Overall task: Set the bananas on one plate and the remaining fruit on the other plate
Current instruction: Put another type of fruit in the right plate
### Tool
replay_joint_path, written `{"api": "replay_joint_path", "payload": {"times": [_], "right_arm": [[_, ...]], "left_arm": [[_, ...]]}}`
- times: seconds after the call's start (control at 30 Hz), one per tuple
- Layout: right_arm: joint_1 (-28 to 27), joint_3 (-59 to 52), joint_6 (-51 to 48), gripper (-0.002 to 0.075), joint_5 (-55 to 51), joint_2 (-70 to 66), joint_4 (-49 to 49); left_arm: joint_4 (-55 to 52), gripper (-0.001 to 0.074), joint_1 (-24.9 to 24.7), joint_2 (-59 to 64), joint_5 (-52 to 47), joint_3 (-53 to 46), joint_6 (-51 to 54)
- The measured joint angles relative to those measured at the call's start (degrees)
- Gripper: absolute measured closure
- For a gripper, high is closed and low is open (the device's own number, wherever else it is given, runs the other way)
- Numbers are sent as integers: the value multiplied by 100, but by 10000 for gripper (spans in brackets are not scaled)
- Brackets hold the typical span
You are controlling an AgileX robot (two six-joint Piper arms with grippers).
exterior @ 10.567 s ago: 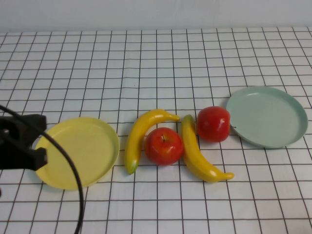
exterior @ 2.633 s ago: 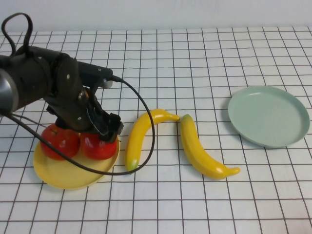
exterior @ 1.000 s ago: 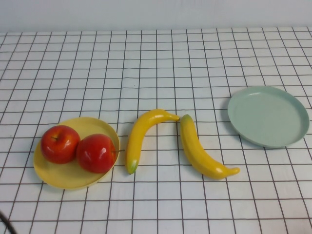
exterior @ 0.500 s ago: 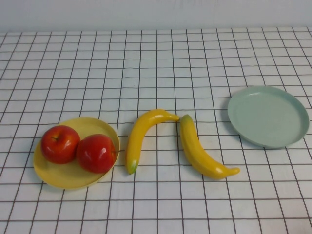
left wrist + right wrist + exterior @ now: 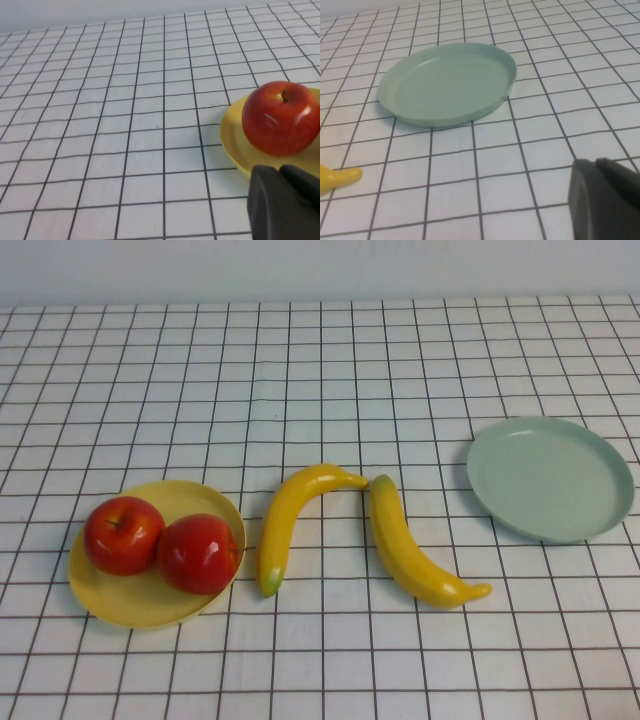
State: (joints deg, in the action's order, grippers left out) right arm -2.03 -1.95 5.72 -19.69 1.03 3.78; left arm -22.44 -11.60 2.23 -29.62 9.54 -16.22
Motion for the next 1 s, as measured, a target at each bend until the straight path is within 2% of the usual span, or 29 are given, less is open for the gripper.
{"api": "replay_joint_path", "payload": {"times": [0.2,0.37,0.7,1.0], "right_arm": [[0,0,0,741,0,0,0],[0,0,0,742,0,0,0],[0,0,0,741,0,0,0],[0,0,0,741,0,0,0]], "left_arm": [[530,737,467,-271,806,-687,859],[1347,737,806,-284,1080,-1086,1384],[2302,737,829,-284,812,-1095,1749],[2421,737,829,-284,812,-1095,1749]]}}
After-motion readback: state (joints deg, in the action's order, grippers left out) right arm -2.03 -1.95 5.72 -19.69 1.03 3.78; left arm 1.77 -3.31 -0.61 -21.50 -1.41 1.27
